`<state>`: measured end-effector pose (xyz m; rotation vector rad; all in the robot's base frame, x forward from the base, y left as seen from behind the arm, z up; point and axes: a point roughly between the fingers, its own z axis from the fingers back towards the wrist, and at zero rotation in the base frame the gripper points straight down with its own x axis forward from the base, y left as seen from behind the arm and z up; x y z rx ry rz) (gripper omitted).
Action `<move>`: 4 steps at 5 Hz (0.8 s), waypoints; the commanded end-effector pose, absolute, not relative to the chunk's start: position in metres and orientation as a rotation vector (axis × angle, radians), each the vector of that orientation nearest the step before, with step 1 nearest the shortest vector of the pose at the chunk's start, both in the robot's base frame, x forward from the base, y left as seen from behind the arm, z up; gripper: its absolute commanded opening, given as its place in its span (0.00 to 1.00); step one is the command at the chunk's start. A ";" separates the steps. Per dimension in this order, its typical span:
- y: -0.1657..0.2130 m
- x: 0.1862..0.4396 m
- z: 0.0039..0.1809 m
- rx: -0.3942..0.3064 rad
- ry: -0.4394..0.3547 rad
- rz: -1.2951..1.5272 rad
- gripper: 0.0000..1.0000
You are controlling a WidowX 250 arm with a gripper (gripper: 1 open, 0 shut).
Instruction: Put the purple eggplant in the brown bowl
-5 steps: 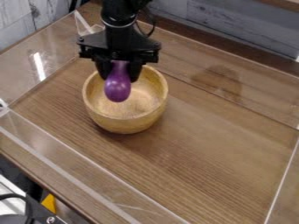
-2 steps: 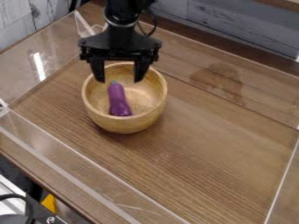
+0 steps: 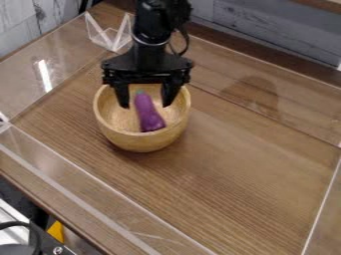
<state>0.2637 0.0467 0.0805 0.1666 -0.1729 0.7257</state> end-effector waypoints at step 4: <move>0.026 0.285 0.120 0.110 -0.209 0.620 1.00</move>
